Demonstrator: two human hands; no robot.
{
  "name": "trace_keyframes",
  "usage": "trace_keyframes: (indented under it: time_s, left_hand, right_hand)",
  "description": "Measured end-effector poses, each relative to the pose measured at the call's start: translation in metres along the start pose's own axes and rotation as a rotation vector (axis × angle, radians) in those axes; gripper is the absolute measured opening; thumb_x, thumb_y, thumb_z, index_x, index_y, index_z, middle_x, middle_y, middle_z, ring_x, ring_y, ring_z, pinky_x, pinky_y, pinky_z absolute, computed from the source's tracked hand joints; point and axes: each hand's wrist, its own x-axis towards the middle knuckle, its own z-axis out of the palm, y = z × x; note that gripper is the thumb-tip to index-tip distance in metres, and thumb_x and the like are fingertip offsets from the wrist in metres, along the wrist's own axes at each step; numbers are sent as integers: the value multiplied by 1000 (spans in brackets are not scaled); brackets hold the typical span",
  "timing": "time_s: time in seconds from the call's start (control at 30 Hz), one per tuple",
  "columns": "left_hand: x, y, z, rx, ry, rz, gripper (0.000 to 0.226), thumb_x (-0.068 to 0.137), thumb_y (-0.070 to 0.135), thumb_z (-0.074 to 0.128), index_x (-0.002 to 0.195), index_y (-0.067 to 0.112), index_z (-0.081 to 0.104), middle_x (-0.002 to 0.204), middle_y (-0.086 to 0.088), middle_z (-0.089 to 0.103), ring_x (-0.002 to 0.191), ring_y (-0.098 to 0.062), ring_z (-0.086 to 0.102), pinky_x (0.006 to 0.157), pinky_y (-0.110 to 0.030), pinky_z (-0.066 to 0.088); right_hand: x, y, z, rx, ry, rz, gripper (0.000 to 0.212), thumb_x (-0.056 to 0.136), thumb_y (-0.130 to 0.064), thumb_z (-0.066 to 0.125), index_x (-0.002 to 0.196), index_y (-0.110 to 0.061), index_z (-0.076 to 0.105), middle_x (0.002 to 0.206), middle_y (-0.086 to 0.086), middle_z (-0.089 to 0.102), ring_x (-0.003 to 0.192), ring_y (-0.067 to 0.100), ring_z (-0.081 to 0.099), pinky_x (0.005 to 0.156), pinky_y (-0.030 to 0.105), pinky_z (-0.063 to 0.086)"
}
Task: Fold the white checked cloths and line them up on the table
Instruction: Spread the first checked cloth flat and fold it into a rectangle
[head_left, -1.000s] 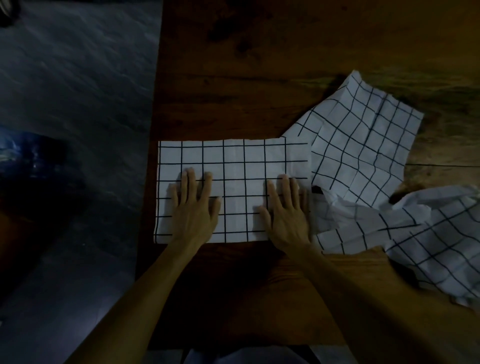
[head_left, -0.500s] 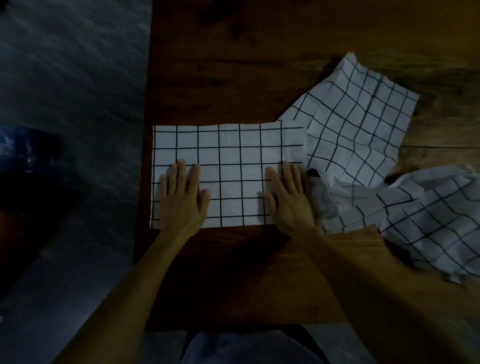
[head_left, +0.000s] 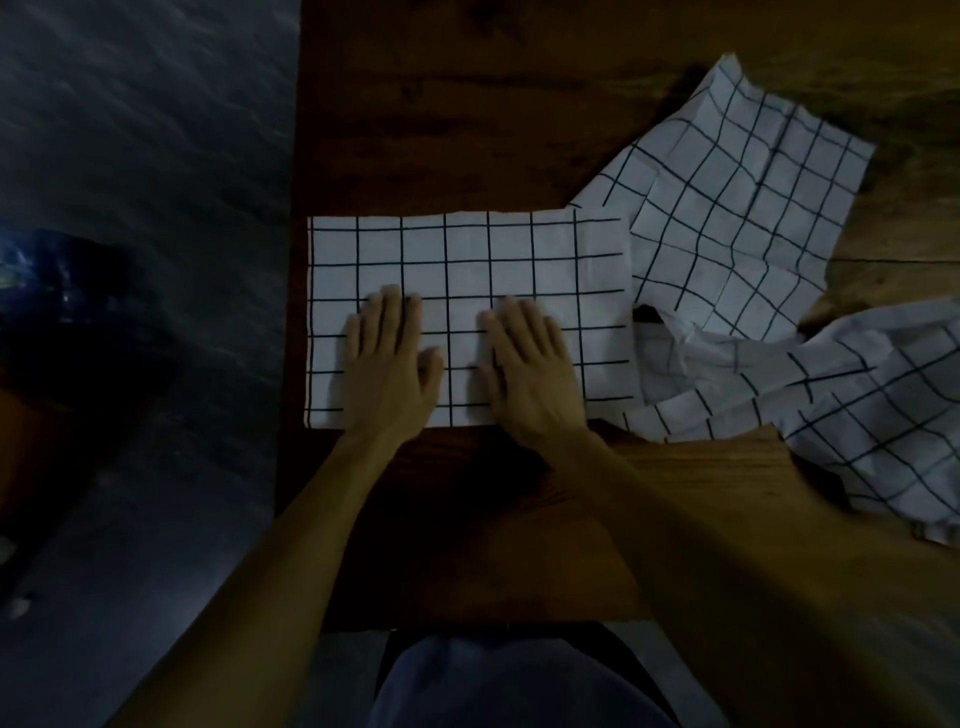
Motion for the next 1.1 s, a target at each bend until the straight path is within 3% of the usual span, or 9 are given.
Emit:
trace_keyframes:
  time_s: [0.23,0.37,0.47,0.53,0.6,0.77,0.9,0.97,1.1]
  left_hand:
    - [-9,-36,-15,27,-18,-112,70,92,57,9,150,19,-2,158,-12,-7,144,-25,-11,116,-49,-5]
    - [1,5,-17,-60,45,-36,62,96,44,20,150,17,7,158,-9,-3,144,-22,-10,115,-43,-9]
    - [6,35,-3,-114,-10,65,59,100,33,28,150,13,5,158,-11,-2,142,-18,-13,117,-37,-9]
    - [6,28,2,-70,-10,74,59,99,35,25,150,13,5,158,-11,0,144,-19,-11,117,-38,-9]
    - [3,4,-2,-49,19,34,61,97,43,19,150,17,7,158,-9,0,145,-22,-8,118,-42,-5]
    - [-8,-38,-16,28,-2,-92,65,94,54,11,150,23,4,158,-12,-3,145,-26,-7,116,-50,-2]
    - [-9,-31,-20,27,-38,-118,67,93,56,13,150,24,0,157,-11,-9,144,-26,-13,114,-53,-11]
    - [-12,-18,-27,-21,-37,-62,68,94,56,21,150,22,5,158,-11,-8,143,-25,-14,113,-50,-10]
    - [-25,12,-31,-126,-130,189,62,90,46,49,145,22,30,158,-5,5,145,-31,-1,115,-48,13]
  right_hand:
    - [-18,40,-18,95,29,153,67,94,-58,18,152,-25,10,160,6,-6,146,24,-13,116,39,-14]
    - [2,5,-13,36,89,41,62,96,-44,23,151,-14,17,159,11,5,146,27,-4,119,49,0]
    - [19,-26,1,60,-26,-30,89,87,-57,47,151,-13,3,158,8,-10,146,26,-12,119,47,-1]
    - [20,-22,4,4,-12,-10,81,91,-62,29,151,-16,1,159,7,-9,146,23,-12,120,44,-4]
    - [10,5,3,12,69,82,65,97,-54,16,152,-19,6,160,7,-3,147,22,-9,119,43,-4]
    - [-13,56,-7,227,109,212,68,93,-56,18,152,-21,10,160,8,-6,146,25,-14,116,37,-12]
    - [-19,48,-15,205,176,193,68,95,-51,24,151,-15,10,160,10,0,146,24,-8,118,39,-7]
    - [-24,40,-21,107,198,76,66,96,-46,30,150,-15,11,158,9,4,147,24,0,119,44,-2]
    - [-31,12,-15,122,76,-51,71,89,-37,44,149,-16,12,159,13,9,147,26,0,119,44,5]
